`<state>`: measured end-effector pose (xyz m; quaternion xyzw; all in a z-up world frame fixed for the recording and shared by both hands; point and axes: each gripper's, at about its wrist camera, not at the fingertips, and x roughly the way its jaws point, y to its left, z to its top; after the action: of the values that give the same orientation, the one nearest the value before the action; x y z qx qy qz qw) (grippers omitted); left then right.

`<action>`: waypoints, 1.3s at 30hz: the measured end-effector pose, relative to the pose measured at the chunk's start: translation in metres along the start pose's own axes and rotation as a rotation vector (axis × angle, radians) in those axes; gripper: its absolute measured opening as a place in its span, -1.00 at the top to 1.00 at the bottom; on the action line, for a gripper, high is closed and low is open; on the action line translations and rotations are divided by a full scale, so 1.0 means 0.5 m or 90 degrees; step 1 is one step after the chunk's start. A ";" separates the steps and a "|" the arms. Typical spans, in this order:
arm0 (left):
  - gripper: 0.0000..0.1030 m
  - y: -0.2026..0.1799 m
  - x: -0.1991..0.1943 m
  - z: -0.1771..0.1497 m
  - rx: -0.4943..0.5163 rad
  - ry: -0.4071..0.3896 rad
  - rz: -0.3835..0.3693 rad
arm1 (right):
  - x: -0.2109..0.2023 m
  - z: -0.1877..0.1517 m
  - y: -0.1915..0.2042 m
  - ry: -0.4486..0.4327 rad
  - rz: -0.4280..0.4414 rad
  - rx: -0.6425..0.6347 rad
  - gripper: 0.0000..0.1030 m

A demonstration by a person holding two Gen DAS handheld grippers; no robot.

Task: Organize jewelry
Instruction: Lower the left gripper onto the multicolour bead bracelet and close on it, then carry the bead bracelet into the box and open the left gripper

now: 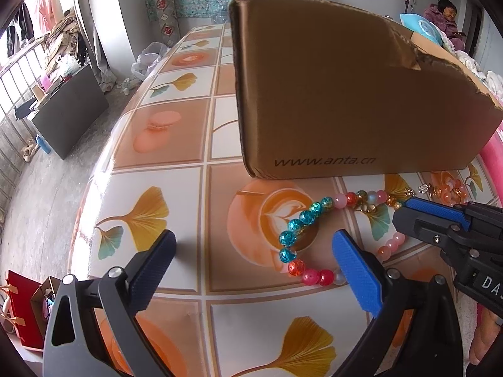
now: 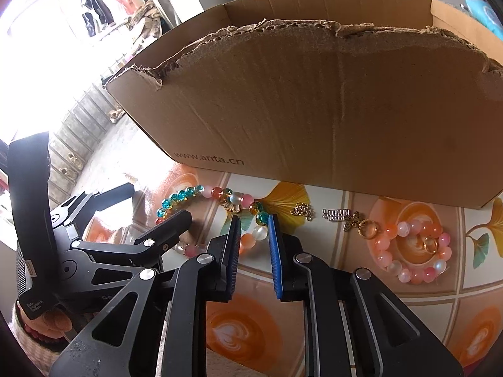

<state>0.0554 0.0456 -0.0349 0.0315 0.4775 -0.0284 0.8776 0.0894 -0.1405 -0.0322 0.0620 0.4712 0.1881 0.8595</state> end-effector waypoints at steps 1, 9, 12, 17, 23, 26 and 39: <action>-0.89 0.001 0.001 0.002 -0.001 0.003 0.000 | 0.000 0.000 -0.001 0.000 0.000 0.000 0.69; -0.89 0.006 0.002 -0.001 0.007 -0.012 -0.007 | -0.005 0.001 -0.001 -0.002 0.002 0.004 0.69; -0.89 0.010 0.003 -0.003 0.022 -0.016 -0.017 | -0.006 0.001 -0.005 -0.002 0.010 0.009 0.70; -0.89 0.029 -0.009 0.002 0.014 -0.029 -0.019 | -0.008 0.001 -0.015 -0.004 0.022 0.012 0.70; -0.33 0.030 -0.041 -0.004 0.023 -0.078 -0.069 | -0.009 0.004 -0.021 -0.001 0.027 0.010 0.70; 0.00 0.013 -0.036 -0.005 0.054 -0.071 -0.073 | -0.010 0.006 -0.022 0.000 0.026 0.010 0.70; 0.82 -0.033 -0.018 -0.014 0.096 -0.063 -0.070 | -0.001 0.009 -0.005 -0.005 0.009 0.007 0.72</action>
<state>0.0433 0.0297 -0.0314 0.0697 0.4314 -0.1141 0.8922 0.0939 -0.1426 -0.0300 0.0710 0.4687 0.1911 0.8595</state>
